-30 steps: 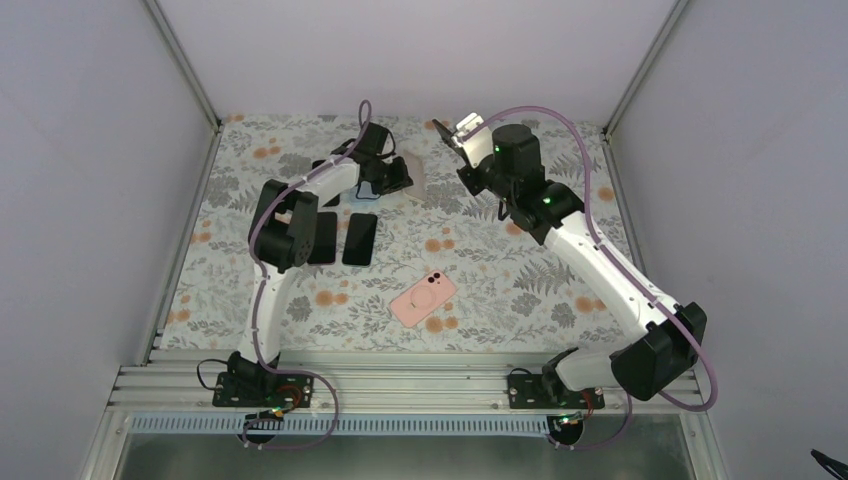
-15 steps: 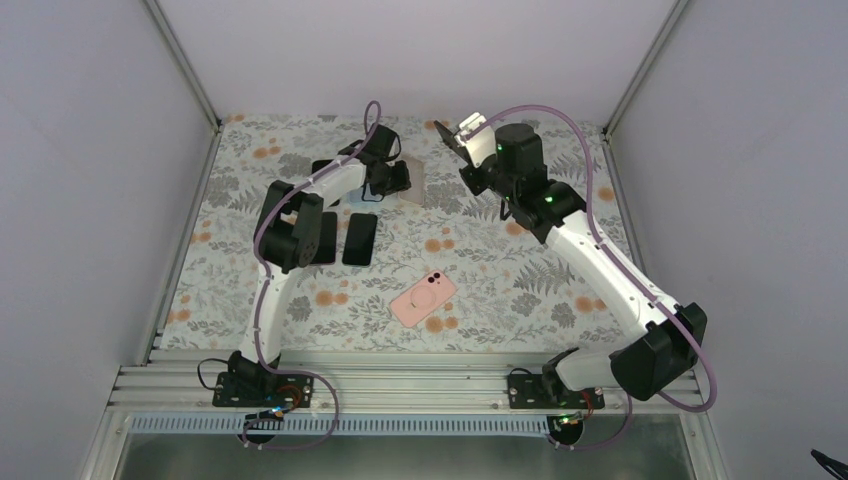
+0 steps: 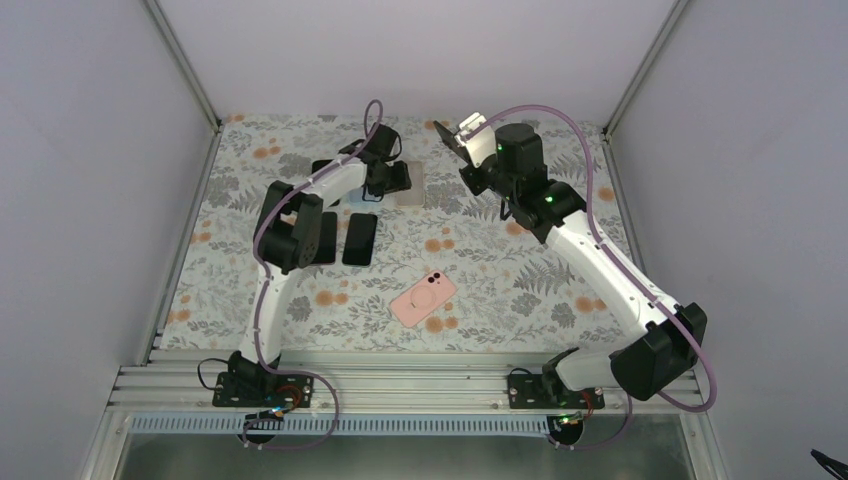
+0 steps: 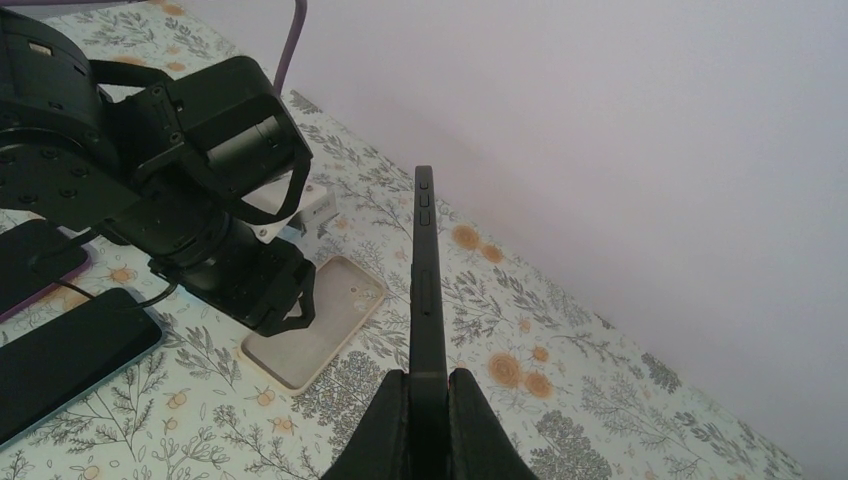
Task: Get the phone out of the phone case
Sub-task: Place the phone case at the center of the board, then place the phone at the center of the board.
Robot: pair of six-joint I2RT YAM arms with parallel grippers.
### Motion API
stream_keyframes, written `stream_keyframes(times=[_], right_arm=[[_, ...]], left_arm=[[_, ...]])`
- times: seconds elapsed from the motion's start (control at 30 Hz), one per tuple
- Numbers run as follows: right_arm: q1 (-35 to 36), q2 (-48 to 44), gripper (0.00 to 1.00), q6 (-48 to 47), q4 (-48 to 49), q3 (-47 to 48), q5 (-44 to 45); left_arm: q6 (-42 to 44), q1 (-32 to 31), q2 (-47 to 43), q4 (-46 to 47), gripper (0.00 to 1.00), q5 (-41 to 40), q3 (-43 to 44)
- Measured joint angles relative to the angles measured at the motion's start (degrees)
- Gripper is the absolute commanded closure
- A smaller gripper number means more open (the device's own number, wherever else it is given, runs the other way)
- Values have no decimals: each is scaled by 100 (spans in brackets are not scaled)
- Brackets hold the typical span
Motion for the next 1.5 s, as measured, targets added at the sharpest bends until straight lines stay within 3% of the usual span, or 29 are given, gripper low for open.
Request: stream_keyframes(times=[0.2, 0.43, 0.6, 0.77, 0.93, 1.17, 1.5], right_arm=[[0, 0, 96, -46, 7, 0, -20], [0, -37, 96, -352, 201, 0, -13], [0, -144, 96, -848, 588, -2, 114], [0, -173, 96, -1429, 1091, -2, 356], [42, -138, 96, -1943, 1515, 42, 726], [321, -120, 96, -2887, 2430, -61, 1464], [918, -118, 96, -4712, 4374, -1390, 2293]], left_arm=[[39, 2, -354, -28, 37, -24, 0], [181, 118, -1360, 57, 30, 90, -2], [367, 315, -2107, 245, 21, 229, 2], [485, 542, -2761, 485, 20, 540, 11], [411, 706, -3224, 798, 13, 1115, 2], [-116, 708, -3722, 1482, 13, 2234, -505], [-1322, 706, -3834, 2684, 14, 3563, -1440]])
